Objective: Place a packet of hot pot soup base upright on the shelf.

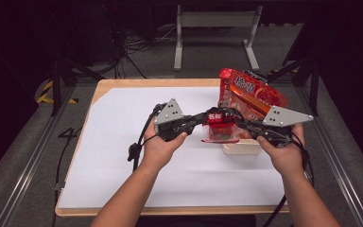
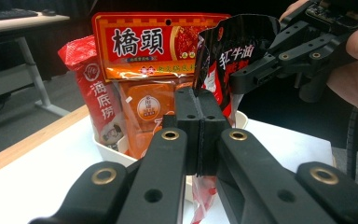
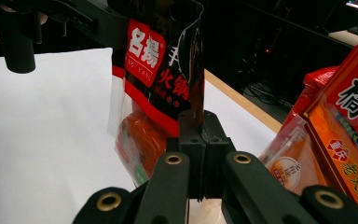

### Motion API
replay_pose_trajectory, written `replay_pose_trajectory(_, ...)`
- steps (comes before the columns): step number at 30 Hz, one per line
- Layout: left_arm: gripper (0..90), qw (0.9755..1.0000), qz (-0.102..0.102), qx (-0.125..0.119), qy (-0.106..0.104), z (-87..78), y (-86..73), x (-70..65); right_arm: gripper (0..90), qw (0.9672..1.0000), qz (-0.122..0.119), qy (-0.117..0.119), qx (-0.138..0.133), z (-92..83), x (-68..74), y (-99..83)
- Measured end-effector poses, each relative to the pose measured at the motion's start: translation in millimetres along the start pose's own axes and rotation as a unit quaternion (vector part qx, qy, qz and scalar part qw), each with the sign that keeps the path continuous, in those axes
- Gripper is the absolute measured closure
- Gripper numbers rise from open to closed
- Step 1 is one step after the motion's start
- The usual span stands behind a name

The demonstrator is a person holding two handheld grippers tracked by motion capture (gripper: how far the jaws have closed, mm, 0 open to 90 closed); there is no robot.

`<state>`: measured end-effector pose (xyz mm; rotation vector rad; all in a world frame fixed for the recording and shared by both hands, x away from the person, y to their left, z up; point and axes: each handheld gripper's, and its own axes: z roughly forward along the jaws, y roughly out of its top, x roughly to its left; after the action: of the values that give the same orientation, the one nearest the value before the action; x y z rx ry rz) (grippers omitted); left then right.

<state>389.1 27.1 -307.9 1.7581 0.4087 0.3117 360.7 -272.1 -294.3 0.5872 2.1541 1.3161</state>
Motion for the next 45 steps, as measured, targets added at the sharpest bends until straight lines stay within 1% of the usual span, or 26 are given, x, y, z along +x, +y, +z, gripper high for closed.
replay_pose_trajectory(5, 90.0, 1.0, -0.004, -0.001, -0.003, 6.3, 1.0, 1.6, 89.8, 1.0, 0.007, -0.005, 0.001, -2.4, -3.0, -1.3)
replay_pose_trajectory(6, 90.0, 1.0, -0.002, -0.001, -0.003, 7.9, 1.2, 2.6, 89.8, 0.9999, 0.008, -0.006, 0.004, -3.0, -3.8, -1.5)
replay_pose_trajectory(8, 90.0, 1.0, -0.008, -0.001, -0.005, 11.0, 1.2, 3.1, 89.8, 0.9999, 0.011, -0.009, 0.006, -3.8, -5.4, -2.1)
replay_pose_trajectory(12, 90.0, 0.9999, -0.009, -0.001, -0.005, 16.0, 2.2, 4.0, 89.9, 0.9998, 0.014, -0.015, 0.008, -5.8, -8.5, -4.0)
replay_pose_trajectory(15, 90.0, 0.9999, -0.008, 0.002, -0.007, 24.4, 3.9, 3.6, 89.8, 0.9996, 0.019, -0.021, 0.009, -7.7, -12.7, -6.7)
replay_pose_trajectory(20, 90.0, 0.9998, -0.015, 0.004, -0.01, 35.4, 4.0, 4.1, 89.9, 0.9993, 0.023, -0.025, 0.012, -10.4, -19.8, -12.2)
replay_pose_trajectory(24, 90.0, 0.9998, -0.012, 0.007, -0.012, 44.0, 4.6, 3.3, 89.9, 0.9989, 0.028, -0.033, 0.016, -12.4, -25.3, -16.6)
replay_pose_trajectory(25, 90.0, 0.9998, -0.012, 0.007, -0.012, 44.0, 4.6, 3.3, 89.9, 0.9989, 0.028, -0.033, 0.016, -12.4, -25.3, -16.6)
replay_pose_trajectory(28, 90.0, 0.9997, -0.017, 0.012, -0.013, 51.2, 2.9, 3.6, 89.9, 0.9985, 0.034, -0.037, 0.023, -13.2, -29.2, -21.3)
replay_pose_trajectory(31, 90.0, 0.9995, -0.022, 0.014, -0.015, 55.9, 0.8, 4.4, 89.9, 0.9981, 0.036, -0.041, 0.029, -14.0, -29.5, -23.4)
replay_pose_trajectory(34, 90.0, 0.9993, -0.027, 0.014, -0.02, 61.4, -0.7, 3.7, 89.9, 0.9975, 0.034, -0.05, 0.037, -16.1, -29.6, -25.2)
replay_pose_trajectory(37, 90.0, 0.9994, -0.021, 0.016, -0.022, 67.1, -1.5, 3.8, 89.9, 0.9968, 0.037, -0.056, 0.043, -19.4, -30.5, -27.6)
replay_pose_trajectory(41, 90.0, 0.9992, -0.028, 0.017, -0.025, 74.0, -3.3, 4.5, 89.9, 0.996, 0.035, -0.067, 0.048, -22.9, -29.2, -30.0)
replay_pose_trajectory(45, 90.0, 0.999, -0.027, 0.021, -0.03, 79.0, -6.0, 4.8, 89.8, 0.9948, 0.033, -0.078, 0.056, -25.5, -28.0, -30.9)
